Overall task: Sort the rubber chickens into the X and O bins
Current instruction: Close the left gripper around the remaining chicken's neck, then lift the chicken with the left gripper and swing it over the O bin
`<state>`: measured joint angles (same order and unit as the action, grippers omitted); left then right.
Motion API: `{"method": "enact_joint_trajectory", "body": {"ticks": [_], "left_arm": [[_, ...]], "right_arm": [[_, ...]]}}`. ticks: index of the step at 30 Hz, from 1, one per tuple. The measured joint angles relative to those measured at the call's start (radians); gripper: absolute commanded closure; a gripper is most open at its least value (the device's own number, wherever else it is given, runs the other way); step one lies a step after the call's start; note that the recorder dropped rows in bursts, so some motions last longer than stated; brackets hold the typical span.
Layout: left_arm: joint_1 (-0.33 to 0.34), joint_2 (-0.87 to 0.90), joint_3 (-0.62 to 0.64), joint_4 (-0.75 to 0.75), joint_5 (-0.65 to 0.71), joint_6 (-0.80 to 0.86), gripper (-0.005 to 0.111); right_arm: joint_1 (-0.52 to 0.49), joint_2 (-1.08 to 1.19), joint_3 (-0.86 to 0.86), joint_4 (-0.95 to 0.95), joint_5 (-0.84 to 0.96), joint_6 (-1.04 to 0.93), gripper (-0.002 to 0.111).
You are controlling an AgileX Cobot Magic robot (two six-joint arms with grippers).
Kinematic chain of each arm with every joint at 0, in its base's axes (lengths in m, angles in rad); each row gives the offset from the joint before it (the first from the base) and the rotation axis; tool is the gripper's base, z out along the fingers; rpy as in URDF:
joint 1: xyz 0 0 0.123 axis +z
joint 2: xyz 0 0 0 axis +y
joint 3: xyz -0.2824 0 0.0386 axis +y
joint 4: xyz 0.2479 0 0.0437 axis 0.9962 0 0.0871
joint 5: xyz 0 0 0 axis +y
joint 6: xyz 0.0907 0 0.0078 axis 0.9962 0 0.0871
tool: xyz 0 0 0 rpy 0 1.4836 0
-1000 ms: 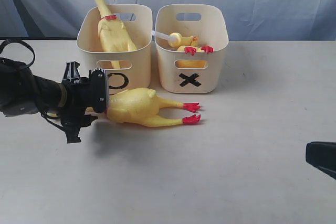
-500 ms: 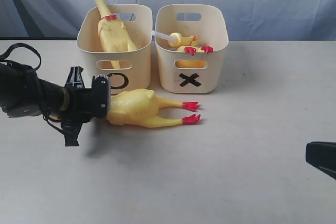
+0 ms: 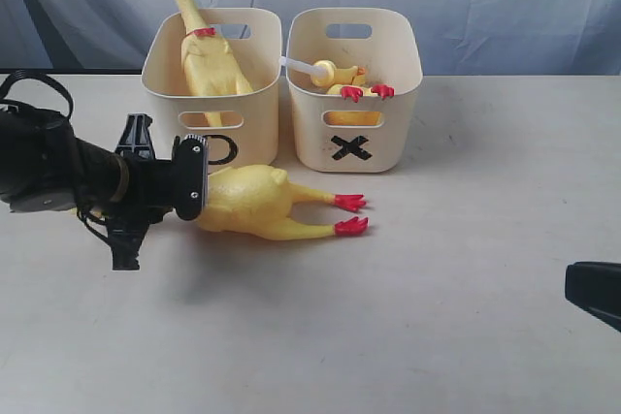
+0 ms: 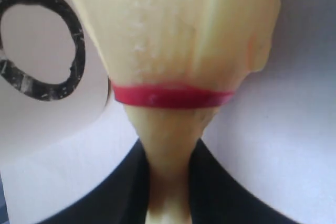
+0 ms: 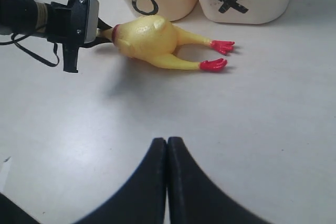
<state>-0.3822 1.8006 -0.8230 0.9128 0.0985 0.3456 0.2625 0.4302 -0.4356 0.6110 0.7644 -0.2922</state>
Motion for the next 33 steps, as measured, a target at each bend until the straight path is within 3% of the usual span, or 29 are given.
{"method": "enact_joint_trajectory", "body": {"ticks": [9,21,33], "left_arm": [[-0.070,-0.099,0.059,-0.002,0.114,-0.001,0.107],[-0.145,-0.306,0.097,-0.160,0.179,0.003,0.107],[-0.153,-0.517,0.097,-0.265,0.378,0.003,0.107]], "right_arm": [[0.000,0.000,0.000,0.000,0.000,0.000,0.109],[0.000,0.000,0.000,0.000,0.000,0.000,0.109],[0.000,0.000,0.000,0.000,0.000,0.000,0.109]]}}
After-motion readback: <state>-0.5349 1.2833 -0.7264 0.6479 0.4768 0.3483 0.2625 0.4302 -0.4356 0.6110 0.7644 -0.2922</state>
